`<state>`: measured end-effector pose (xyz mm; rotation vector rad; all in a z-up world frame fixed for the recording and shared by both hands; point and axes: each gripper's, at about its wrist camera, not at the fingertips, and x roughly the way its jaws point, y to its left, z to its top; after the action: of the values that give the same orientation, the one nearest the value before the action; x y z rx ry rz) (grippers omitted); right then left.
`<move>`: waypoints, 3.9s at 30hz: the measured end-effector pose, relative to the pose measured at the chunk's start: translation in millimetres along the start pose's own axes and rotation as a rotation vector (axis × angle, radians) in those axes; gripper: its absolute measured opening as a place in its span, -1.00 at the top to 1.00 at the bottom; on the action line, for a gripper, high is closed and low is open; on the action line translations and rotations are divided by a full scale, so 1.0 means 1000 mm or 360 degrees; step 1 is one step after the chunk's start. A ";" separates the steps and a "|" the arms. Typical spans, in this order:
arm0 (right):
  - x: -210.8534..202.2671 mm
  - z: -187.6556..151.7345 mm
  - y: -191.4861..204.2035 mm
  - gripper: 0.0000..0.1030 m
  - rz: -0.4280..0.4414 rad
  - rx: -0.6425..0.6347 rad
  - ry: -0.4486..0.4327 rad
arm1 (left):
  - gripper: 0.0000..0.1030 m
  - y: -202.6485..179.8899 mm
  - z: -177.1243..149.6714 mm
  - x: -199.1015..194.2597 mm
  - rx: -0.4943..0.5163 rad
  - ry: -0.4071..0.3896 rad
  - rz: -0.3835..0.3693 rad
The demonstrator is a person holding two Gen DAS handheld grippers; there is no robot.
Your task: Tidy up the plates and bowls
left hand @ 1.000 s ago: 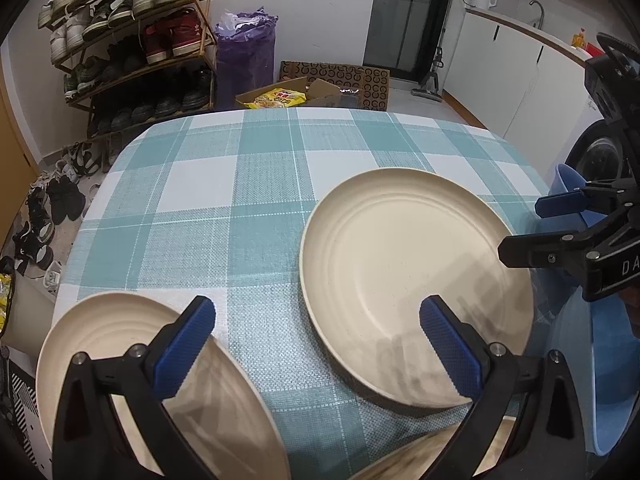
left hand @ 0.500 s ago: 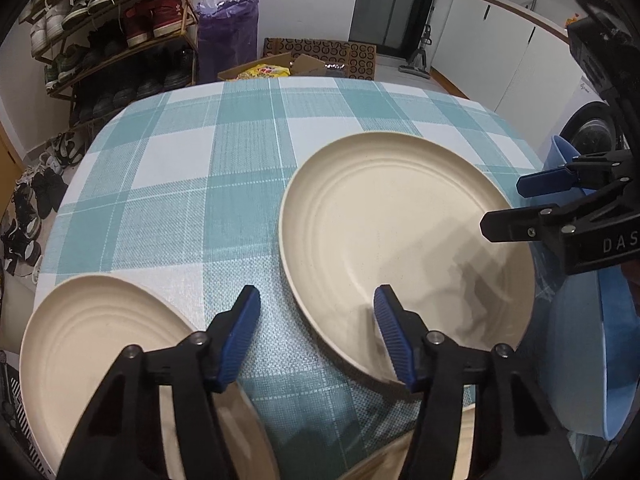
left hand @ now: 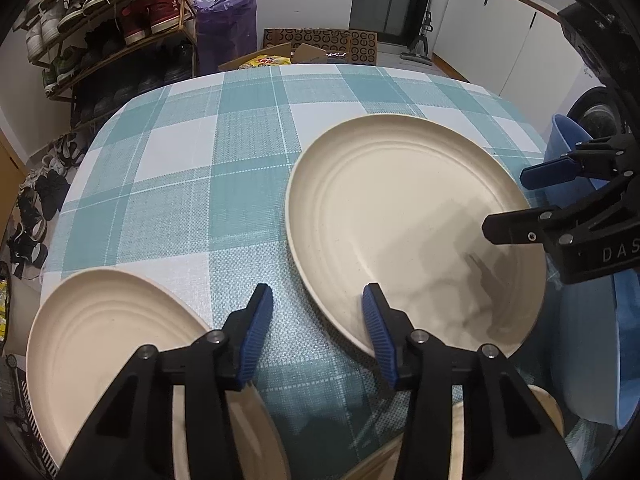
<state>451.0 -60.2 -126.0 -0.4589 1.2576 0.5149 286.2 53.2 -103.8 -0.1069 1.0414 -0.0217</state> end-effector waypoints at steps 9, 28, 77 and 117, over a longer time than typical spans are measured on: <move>-0.002 -0.001 0.001 -0.58 0.0020 0.0003 -0.0007 | 0.10 0.000 0.001 0.001 -0.0008 0.0001 -0.0002; 0.000 0.010 0.000 -0.57 -0.0024 0.0036 0.0029 | 0.10 0.001 0.001 0.002 -0.0023 0.0003 -0.0006; -0.024 -0.014 -0.006 0.33 0.0036 -0.0020 -0.0168 | 0.41 0.014 0.000 -0.021 -0.0122 -0.0140 -0.0043; -0.141 -0.110 0.050 0.39 0.0029 -0.0076 -0.0678 | 0.41 -0.005 -0.061 -0.148 -0.0082 -0.0511 0.0069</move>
<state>304.6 -100.9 -18.6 -0.3545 0.8424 0.6222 159.5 54.1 -6.7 -0.1299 0.7232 0.0600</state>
